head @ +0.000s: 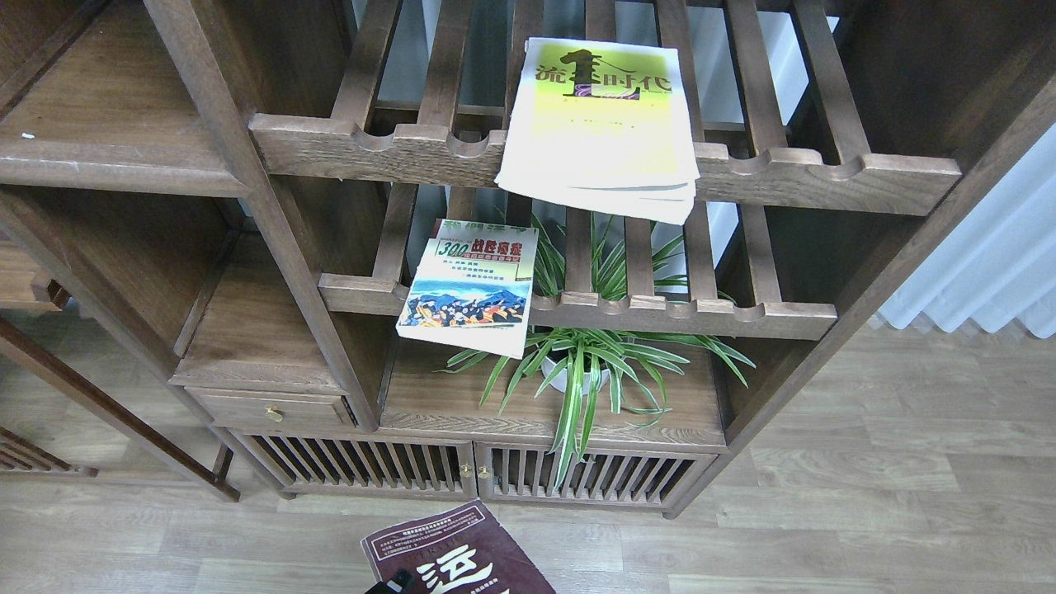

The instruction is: Organize books on shelf

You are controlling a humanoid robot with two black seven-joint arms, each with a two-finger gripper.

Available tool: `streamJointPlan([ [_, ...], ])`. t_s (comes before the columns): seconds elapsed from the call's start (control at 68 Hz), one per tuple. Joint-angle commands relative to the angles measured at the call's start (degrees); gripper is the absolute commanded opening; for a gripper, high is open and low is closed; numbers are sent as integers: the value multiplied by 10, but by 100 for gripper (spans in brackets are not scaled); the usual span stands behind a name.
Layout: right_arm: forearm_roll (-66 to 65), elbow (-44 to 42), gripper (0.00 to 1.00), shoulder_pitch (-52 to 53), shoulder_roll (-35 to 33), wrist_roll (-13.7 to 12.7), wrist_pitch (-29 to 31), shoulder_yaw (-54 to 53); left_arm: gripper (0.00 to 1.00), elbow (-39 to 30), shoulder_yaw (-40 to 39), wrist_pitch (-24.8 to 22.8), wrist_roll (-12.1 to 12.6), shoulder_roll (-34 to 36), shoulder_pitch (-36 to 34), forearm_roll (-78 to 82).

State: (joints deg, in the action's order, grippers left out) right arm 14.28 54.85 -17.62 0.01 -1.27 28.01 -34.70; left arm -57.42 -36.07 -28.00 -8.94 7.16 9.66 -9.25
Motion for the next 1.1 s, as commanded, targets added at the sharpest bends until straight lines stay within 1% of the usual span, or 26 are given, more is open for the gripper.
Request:
streamJointPlan([
  [0.0, 1, 0, 4, 0, 0, 1, 0, -8, 6, -22, -1, 0, -1, 26, 4, -1],
  [0.147, 1, 0, 6, 1, 0, 1, 0, -10, 6, -33, -4, 0, -1, 37, 10, -1],
  [0.206, 0, 0, 8, 0, 0, 1, 0, -10, 6, -33, -4, 0, -1, 39, 10, -1],
  [0.235, 0, 1, 12, 1, 0, 0, 0, -10, 6, -33, -4, 0, -1, 39, 10, -1],
  [0.279, -1, 1, 21, 1, 0, 0, 0, -10, 6, -33, -5, 0, -1, 39, 10, -1],
  [0.309, -1, 1, 32, 2, 0, -2, 0, -10, 6, -33, -7, 0, -1, 38, 10, -1],
  [0.324, -2, 2, 55, 6, 0, -2, 0, -9, 6, -33, -10, 0, -1, 39, 10, -2],
  [0.338, -2, 2, 64, 7, 0, -2, 0, -8, 6, -34, -11, 0, -1, 39, 10, -2],
  [0.353, -2, 2, 70, 9, 0, -2, 0, -8, 6, -34, -12, 0, -1, 39, 10, -2],
  [0.368, -2, 2, 78, 11, 0, -2, 0, -7, 6, -34, -13, 0, -2, 40, 10, -2],
  [0.397, -2, 2, 89, 14, 0, 0, 0, -7, 6, -35, -15, 0, -2, 42, 10, -2],
  [0.412, -2, 1, 96, 16, 0, 0, 0, -8, 6, -36, -17, 0, -2, 44, 11, -2],
  [0.426, -2, 1, 99, 17, 0, 1, 0, -8, 6, -37, -18, 0, -2, 46, 11, -2],
  [0.5, 0, -1, 100, 19, 0, 3, 0, -12, 7, -55, -32, 0, -4, 61, 21, -6],
  [0.647, 3, -2, 100, 19, 0, 3, 0, -12, 7, -137, -77, 0, -3, 106, 50, -14],
  [0.794, 3, -11, 100, 21, 0, 3, 0, -13, 7, -192, -133, 0, -1, 147, 88, -13],
  [0.897, 3, -23, 100, 24, 0, 4, 0, -13, 7, -214, -205, 0, 1, 182, 126, -13],
  [0.985, 4, -30, 100, 25, 0, 4, 0, -13, 7, -226, -261, 0, 4, 193, 149, -11],
  [1.0, 3, -36, 100, 26, 0, 4, 0, -13, 7, -240, -308, 0, 4, 199, 163, -10],
  [1.088, 3, -48, 100, 31, 0, 4, 0, -13, 7, -255, -379, 0, 9, 201, 168, -5],
])
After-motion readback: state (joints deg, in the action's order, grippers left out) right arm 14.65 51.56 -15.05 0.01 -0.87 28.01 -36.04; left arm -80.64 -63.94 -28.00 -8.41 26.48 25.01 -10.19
